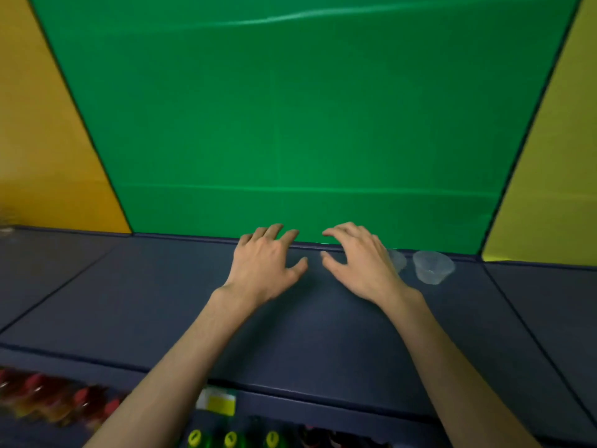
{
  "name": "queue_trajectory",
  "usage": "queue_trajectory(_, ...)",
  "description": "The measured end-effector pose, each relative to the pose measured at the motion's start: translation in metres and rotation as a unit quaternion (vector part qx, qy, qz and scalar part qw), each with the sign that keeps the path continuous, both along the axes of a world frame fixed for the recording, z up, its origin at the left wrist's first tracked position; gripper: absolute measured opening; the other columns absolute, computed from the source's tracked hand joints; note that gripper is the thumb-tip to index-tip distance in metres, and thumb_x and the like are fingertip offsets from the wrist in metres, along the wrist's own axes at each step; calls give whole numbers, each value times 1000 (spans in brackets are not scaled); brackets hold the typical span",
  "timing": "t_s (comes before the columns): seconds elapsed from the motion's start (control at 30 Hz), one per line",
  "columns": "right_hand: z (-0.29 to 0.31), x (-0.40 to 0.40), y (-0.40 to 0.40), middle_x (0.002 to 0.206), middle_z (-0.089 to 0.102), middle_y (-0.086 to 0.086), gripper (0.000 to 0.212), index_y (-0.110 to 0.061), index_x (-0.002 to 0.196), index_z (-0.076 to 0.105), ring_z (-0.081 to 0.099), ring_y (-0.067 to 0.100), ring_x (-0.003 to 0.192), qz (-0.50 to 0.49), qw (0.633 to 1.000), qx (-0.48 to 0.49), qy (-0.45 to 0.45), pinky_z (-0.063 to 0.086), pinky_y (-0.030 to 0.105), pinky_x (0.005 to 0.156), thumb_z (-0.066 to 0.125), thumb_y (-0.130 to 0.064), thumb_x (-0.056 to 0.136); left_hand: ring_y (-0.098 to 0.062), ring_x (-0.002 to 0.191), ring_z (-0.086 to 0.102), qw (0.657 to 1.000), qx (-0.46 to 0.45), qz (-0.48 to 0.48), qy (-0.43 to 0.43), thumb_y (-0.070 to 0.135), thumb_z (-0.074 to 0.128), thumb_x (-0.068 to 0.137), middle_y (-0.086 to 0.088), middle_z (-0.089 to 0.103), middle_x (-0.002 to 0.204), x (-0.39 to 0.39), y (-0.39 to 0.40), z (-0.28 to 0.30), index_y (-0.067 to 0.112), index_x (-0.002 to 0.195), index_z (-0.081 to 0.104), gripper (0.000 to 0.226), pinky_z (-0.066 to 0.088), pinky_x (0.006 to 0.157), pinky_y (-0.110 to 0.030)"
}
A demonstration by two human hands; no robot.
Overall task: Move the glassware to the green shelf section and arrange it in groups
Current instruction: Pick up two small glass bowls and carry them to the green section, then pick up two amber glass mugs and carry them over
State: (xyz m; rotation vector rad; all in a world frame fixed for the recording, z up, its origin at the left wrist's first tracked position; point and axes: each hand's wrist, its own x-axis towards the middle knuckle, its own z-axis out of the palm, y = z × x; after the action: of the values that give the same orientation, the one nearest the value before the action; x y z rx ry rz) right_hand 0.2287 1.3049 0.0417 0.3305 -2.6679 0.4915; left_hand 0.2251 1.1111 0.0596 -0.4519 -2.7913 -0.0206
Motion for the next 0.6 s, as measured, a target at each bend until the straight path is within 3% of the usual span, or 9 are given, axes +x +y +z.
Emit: queue_trajectory(0.6,6,19,-345,136,51,-7,43,-27,138,53,47,16,127,163,986,17,-18,37,39,103,52,-45,98,-25,147,37,988,28,150,-1,65,39,96,-2,37,163,71,-339,1,32,157,34,70,33,115,-42)
